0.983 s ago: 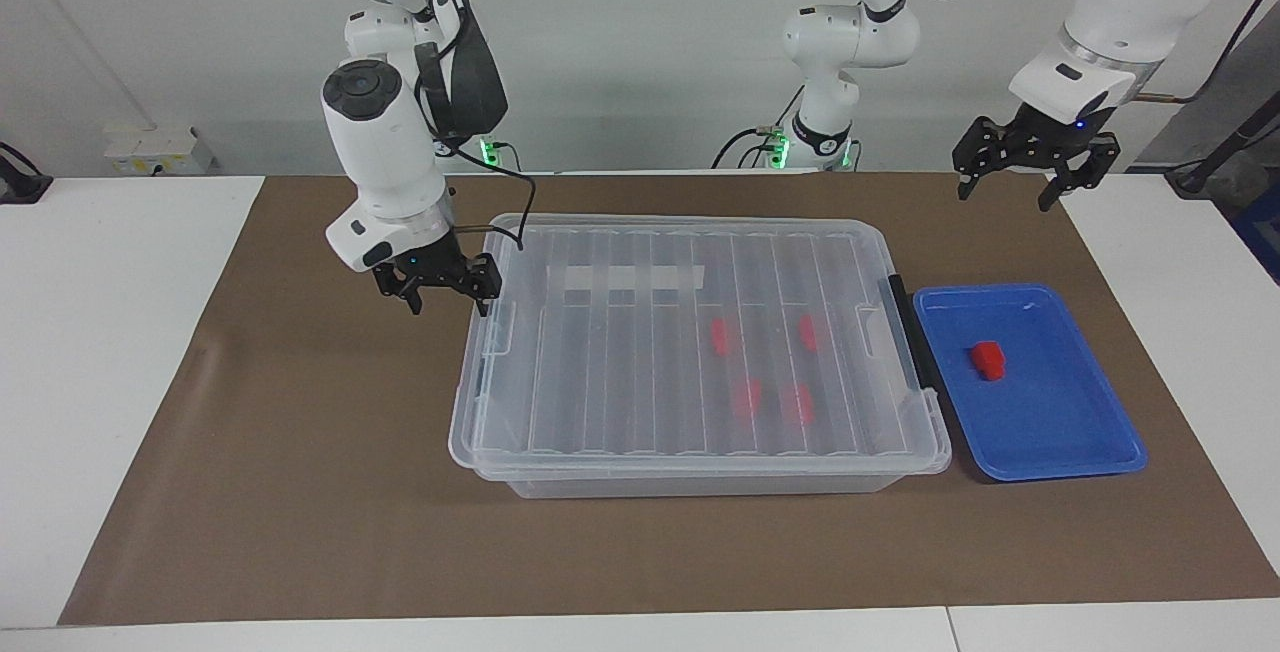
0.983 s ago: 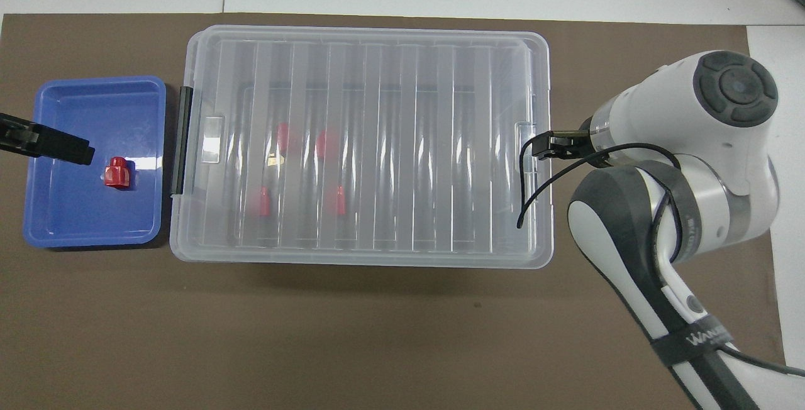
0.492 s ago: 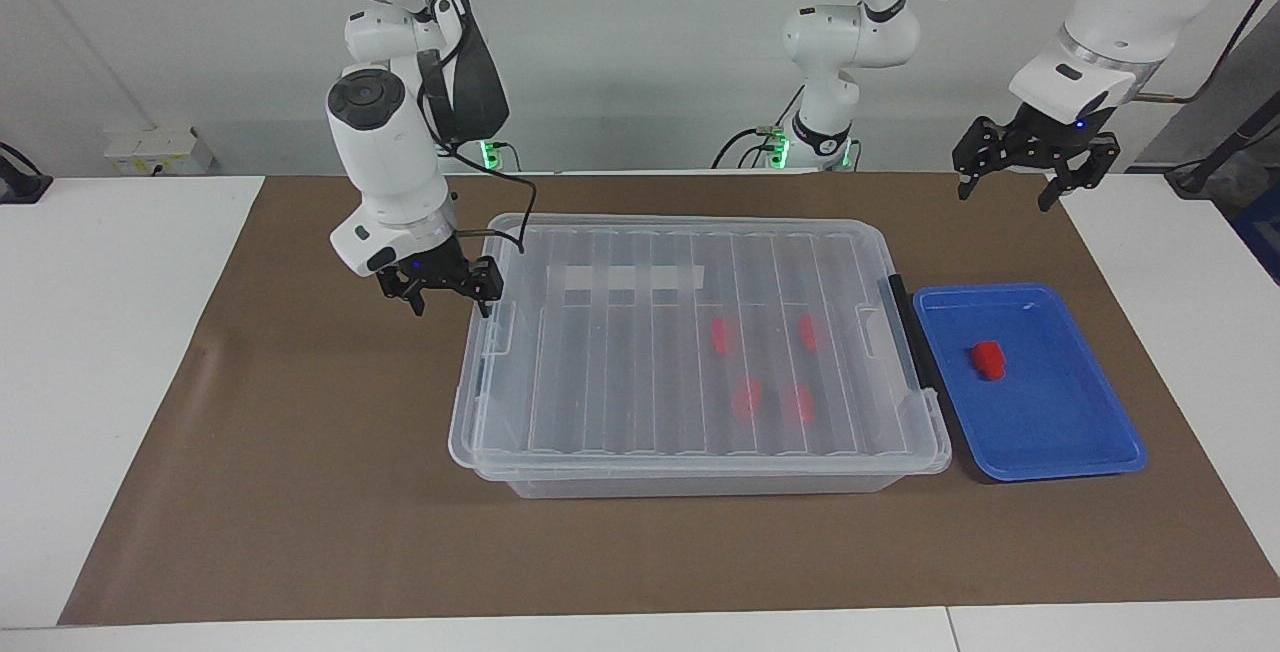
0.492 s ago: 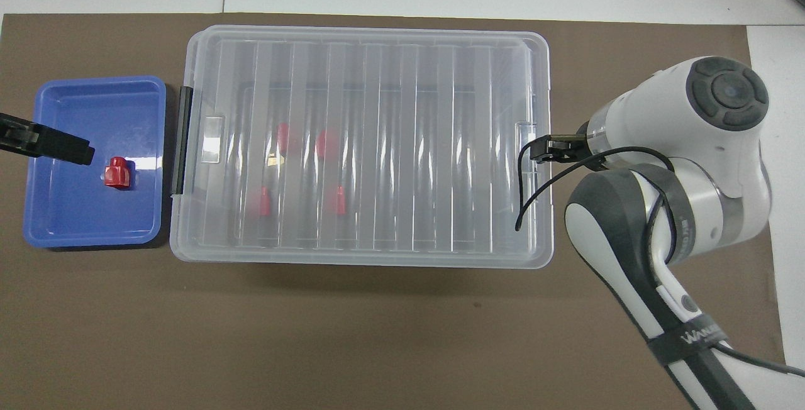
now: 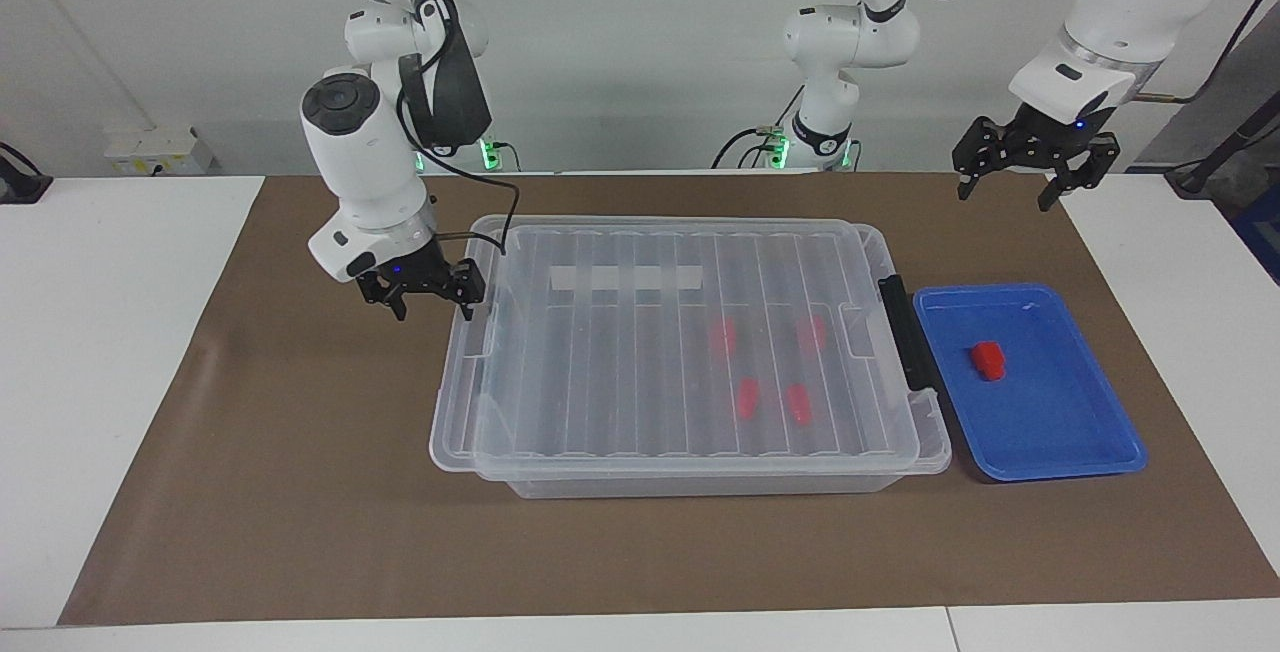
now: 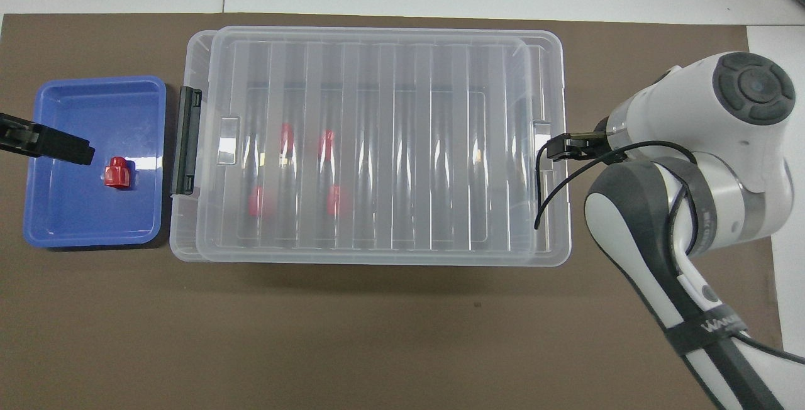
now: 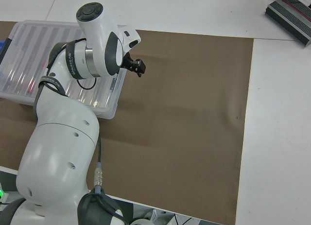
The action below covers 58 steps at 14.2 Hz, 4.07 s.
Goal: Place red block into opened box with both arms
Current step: 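Slide the clear lid away from the blue tray with the right gripper, then release the lid with the right gripper while the left gripper reaches the block, then grasp the red block in the blue tray with the left gripper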
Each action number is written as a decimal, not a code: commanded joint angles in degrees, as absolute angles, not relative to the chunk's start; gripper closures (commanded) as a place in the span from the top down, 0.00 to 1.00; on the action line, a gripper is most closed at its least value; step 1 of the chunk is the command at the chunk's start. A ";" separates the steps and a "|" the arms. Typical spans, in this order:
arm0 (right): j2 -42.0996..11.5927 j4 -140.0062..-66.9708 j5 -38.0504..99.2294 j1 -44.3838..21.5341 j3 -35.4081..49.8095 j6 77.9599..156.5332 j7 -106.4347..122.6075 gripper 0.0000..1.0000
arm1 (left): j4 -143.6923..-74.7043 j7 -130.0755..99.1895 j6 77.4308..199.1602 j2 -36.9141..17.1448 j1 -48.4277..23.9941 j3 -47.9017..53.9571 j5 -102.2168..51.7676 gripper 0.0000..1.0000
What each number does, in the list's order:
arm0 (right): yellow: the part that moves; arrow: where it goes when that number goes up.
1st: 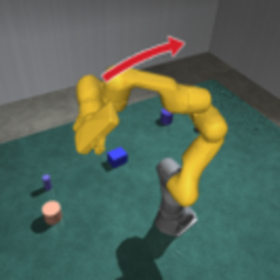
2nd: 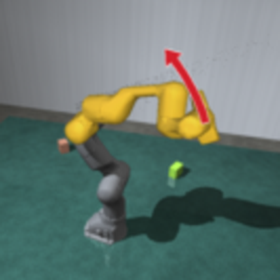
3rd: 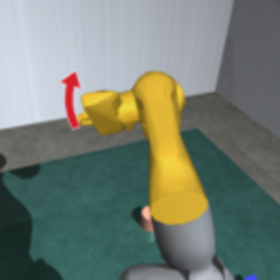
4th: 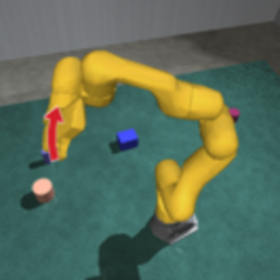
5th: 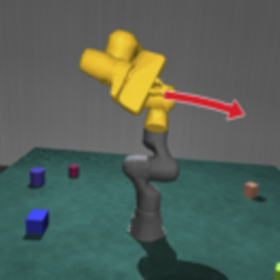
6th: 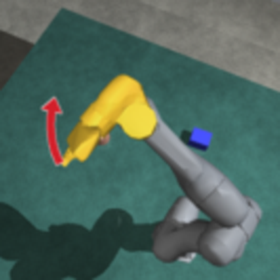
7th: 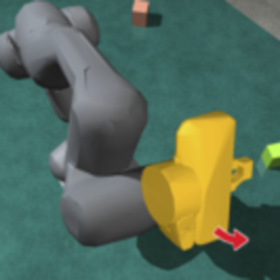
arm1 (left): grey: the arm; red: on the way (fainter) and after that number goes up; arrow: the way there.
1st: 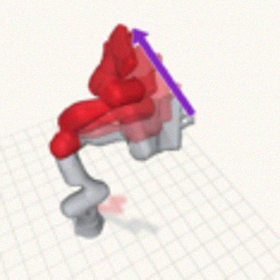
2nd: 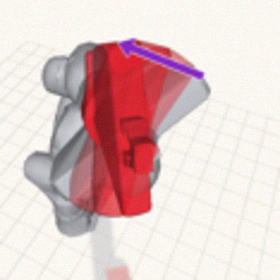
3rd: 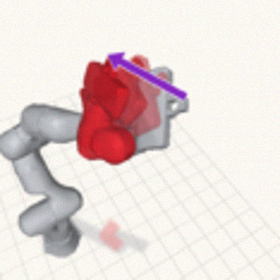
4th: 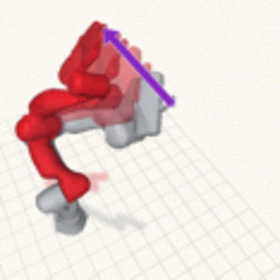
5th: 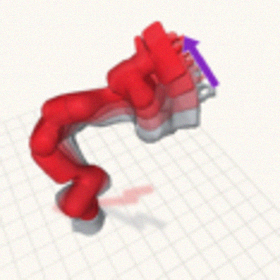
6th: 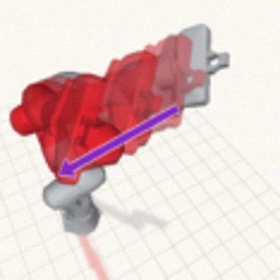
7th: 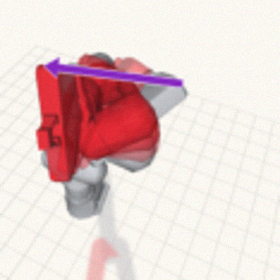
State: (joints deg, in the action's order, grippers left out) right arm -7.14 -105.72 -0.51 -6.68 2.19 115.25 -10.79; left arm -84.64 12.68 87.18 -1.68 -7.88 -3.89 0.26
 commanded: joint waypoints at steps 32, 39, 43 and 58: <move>0.16 -105.99 0.26 7.57 2.46 104.78 20.43 0.96 | -100.39 8.09 102.14 5.33 0.69 -3.96 1.23 1.00; 5.62 -104.34 -0.44 2.11 2.64 99.68 -3.85 0.99 | -112.94 8.00 126.54 -0.33 2.90 -3.96 1.23 1.00; 3.08 -94.50 -0.79 1.14 2.64 91.95 -6.23 0.99 | -114.16 7.74 132.44 -6.14 4.74 -3.96 1.23 1.00; 1.41 -89.82 -1.76 1.14 2.99 86.92 -9.58 1.00 | -119.09 4.31 142.38 -16.08 5.71 -3.96 1.14 1.00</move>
